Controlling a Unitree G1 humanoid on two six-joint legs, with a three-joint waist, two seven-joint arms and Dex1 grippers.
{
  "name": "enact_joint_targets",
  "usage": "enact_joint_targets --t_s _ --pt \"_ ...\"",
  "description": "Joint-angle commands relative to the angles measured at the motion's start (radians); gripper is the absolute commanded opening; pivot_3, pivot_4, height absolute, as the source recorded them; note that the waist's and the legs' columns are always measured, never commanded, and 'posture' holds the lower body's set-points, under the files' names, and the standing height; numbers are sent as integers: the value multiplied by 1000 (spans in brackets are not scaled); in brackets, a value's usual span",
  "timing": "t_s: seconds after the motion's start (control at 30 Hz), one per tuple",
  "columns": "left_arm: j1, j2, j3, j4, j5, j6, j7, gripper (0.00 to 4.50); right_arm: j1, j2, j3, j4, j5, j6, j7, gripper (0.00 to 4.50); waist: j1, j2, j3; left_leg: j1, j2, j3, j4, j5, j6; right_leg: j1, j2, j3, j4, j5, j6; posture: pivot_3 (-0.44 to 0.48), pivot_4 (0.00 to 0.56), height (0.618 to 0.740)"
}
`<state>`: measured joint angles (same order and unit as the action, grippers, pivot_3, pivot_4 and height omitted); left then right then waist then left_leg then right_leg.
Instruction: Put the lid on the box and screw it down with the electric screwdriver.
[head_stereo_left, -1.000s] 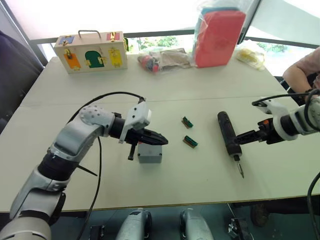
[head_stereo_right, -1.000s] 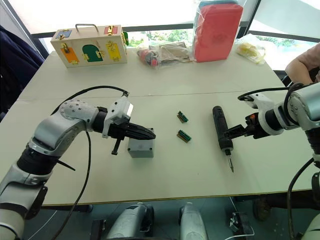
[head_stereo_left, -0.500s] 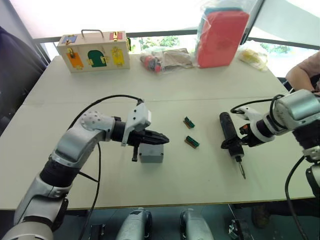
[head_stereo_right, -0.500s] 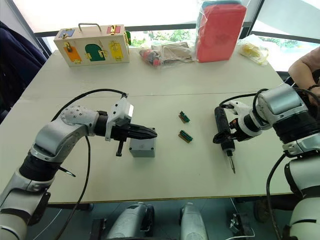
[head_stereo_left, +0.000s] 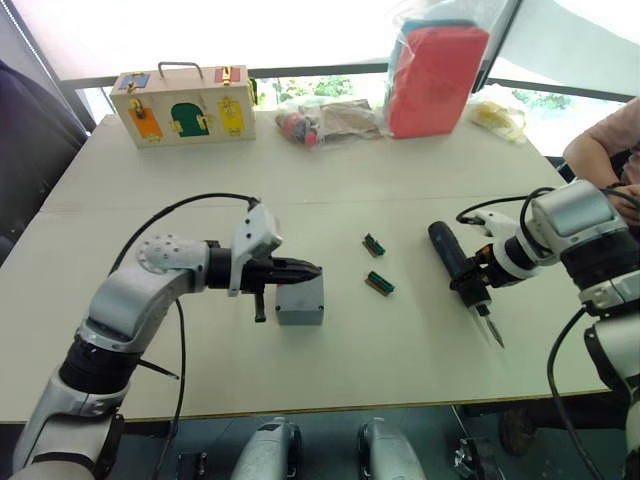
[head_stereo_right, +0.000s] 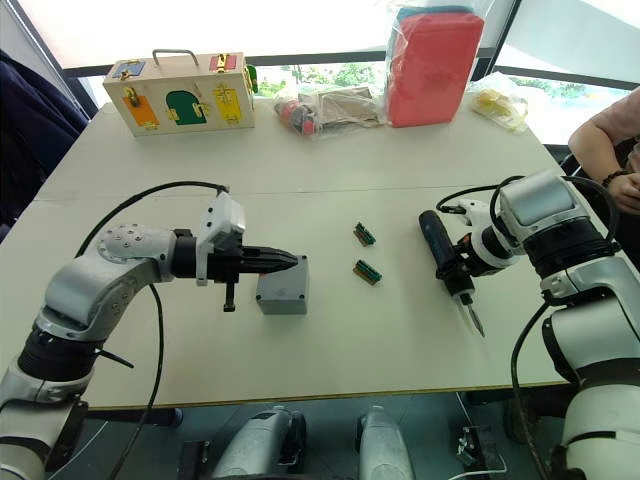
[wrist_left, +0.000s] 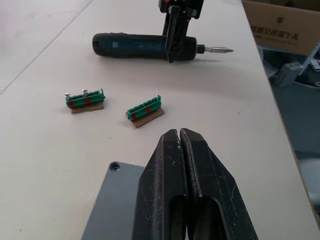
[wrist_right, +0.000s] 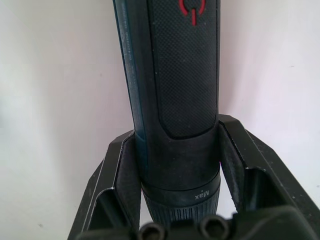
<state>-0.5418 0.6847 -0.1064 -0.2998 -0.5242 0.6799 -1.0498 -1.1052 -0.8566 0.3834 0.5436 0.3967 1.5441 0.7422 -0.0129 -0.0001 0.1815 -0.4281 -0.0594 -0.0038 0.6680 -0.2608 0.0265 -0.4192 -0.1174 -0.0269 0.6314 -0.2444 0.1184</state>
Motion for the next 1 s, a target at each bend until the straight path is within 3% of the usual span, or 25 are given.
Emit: enact_joint_targets --t_s 0.03,0.1,0.17,0.27,0.33,0.43,0.63,1.0 --pt "-6 26 89 44 -62 21 -27 0 -133 3 -280 -122 6 -27 -79 1753 1 4 1 -3 0 1 -1 1 -2 -4 0 1 1 0 0 0 150 740" --pt "-10 41 105 75 -74 25 -46 0 -133 86 -470 -221 22 -55 -168 1753 0 3 1 -8 1 0 -2 3 -5 -10 1 1 2 0 0 0 150 740" --pt "-12 64 86 87 -63 39 -59 0 -55 227 -693 -454 92 -222 -243 1753 -3 3 0 -9 4 0 -3 4 -7 -11 5 0 3 0 0 0 150 740" --pt "-20 88 75 103 -44 56 -52 0 78 448 -869 -760 217 -380 -290 1753 -1 2 0 -9 4 -1 -3 5 -8 -11 5 0 4 0 0 0 150 740" --pt "-29 94 85 116 -53 77 -44 0 162 515 -839 -873 242 -441 -289 1753 9 2 0 -9 4 -2 -2 5 -8 -10 5 0 5 0 0 0 150 740" --pt "-14 127 55 85 -39 98 -52 0 356 584 -686 -1002 214 -637 -215 1753 22 0 -1 -9 1 -2 1 4 -5 -9 3 0 7 0 0 0 150 740" --pt "14 146 18 53 -8 92 -47 0 582 651 -503 -1005 143 -893 -156 1753 18 0 -1 -9 0 -2 2 4 -5 -9 3 0 10 0 0 0 150 740" --pt "-22 64 -82 83 68 47 -19 0 636 651 -397 -942 108 -1019 -159 1753 14 0 -1 -8 0 -2 1 5 -5 -10 3 0 11 0 0 0 150 740"
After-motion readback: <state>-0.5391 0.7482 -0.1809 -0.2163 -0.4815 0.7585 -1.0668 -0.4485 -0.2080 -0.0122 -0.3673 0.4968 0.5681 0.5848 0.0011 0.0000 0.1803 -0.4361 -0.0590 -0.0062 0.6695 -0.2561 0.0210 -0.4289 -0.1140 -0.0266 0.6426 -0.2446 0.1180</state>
